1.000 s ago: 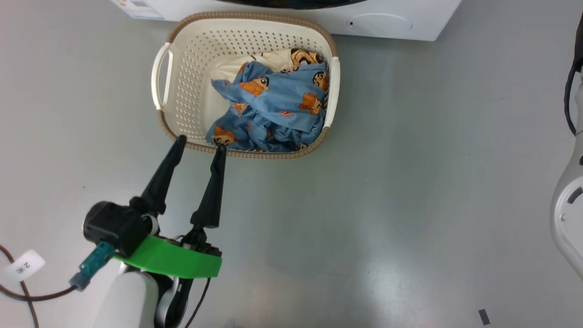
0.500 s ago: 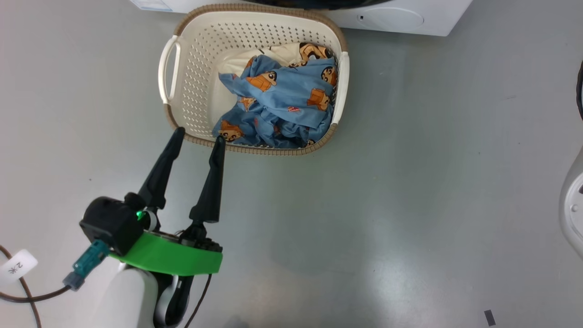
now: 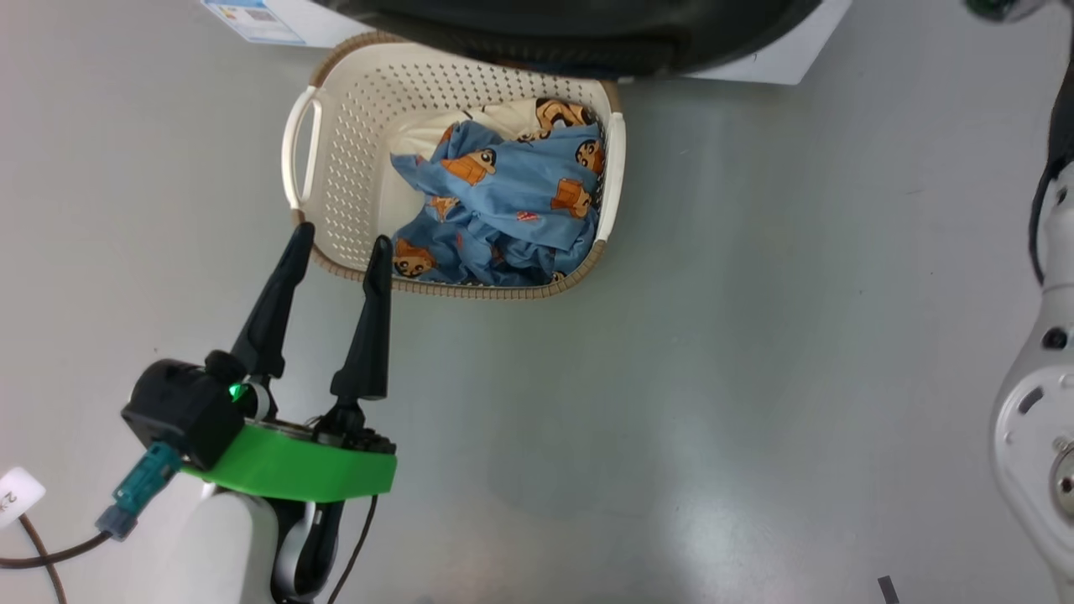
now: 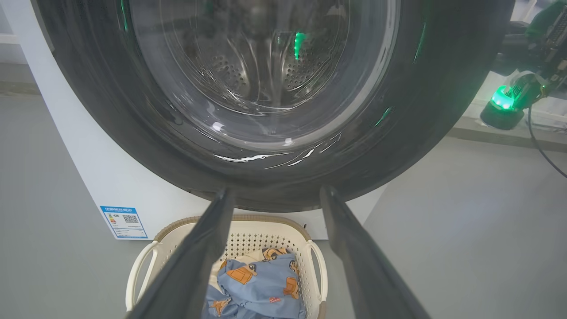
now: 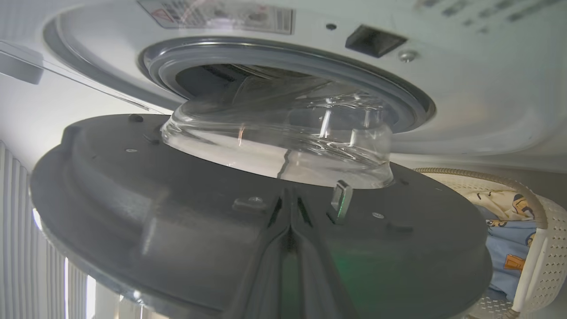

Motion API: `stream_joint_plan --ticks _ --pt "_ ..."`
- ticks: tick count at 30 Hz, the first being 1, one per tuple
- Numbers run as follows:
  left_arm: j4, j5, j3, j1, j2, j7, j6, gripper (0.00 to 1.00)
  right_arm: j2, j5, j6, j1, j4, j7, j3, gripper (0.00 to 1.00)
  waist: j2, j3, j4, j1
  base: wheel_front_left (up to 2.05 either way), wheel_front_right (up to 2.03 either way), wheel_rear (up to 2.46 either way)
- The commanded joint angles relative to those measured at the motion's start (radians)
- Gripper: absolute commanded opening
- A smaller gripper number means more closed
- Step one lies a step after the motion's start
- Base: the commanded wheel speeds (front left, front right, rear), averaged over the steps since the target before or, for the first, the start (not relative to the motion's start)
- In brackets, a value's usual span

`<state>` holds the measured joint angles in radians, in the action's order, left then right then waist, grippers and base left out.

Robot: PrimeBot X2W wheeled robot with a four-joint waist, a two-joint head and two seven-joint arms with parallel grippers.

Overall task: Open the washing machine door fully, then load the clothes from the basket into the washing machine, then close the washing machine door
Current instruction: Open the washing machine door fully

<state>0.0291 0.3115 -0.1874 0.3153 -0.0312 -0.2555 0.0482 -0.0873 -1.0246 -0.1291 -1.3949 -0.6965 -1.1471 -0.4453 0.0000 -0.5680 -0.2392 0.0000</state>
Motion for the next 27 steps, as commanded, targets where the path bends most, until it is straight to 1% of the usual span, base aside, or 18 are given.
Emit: stream_joint_plan --ticks 1,7,15,17,18,22,27 --pt "0.029 -0.012 0.035 0.006 -0.019 -0.006 -0.003 1.0 0.037 -0.026 -0.002 0.029 0.036 -0.033 0.035 0.0 0.0 0.01 0.004 0.0 0.0 0.0 0.0" --pt "0.029 -0.02 0.042 -0.003 -0.019 -0.006 0.001 1.0 0.037 -0.126 -0.002 0.116 0.073 -0.088 0.111 0.0 0.0 0.035 0.008 0.0 0.0 0.0 0.0" --pt "0.034 -0.026 0.053 -0.015 -0.019 -0.006 0.003 1.0 0.037 -0.25 -0.002 0.235 0.128 -0.143 0.262 0.0 0.0 0.073 0.013 0.0 0.0 0.0 0.0" --pt "0.035 -0.028 0.055 -0.017 -0.019 -0.006 0.004 1.0 0.037 -0.282 -0.002 0.268 0.148 -0.147 0.305 0.0 0.0 0.085 0.012 0.0 0.0 0.0 0.0" --pt "0.035 -0.029 0.056 -0.02 -0.019 -0.006 0.005 1.0 0.037 -0.32 -0.002 0.299 0.169 -0.145 0.352 0.0 0.0 0.094 0.011 0.0 0.0 0.0 0.0" --pt "0.033 -0.032 0.055 -0.029 -0.019 -0.006 0.007 1.0 0.037 -0.398 -0.002 0.365 0.211 -0.132 0.452 0.0 0.0 0.117 0.007 0.0 0.0 0.0 0.0" --pt "0.028 -0.035 0.058 -0.044 -0.019 -0.006 0.008 1.0 0.037 -0.492 -0.002 0.435 0.262 -0.082 0.574 0.0 0.0 0.141 0.005 0.0 0.0 0.0 0.0"
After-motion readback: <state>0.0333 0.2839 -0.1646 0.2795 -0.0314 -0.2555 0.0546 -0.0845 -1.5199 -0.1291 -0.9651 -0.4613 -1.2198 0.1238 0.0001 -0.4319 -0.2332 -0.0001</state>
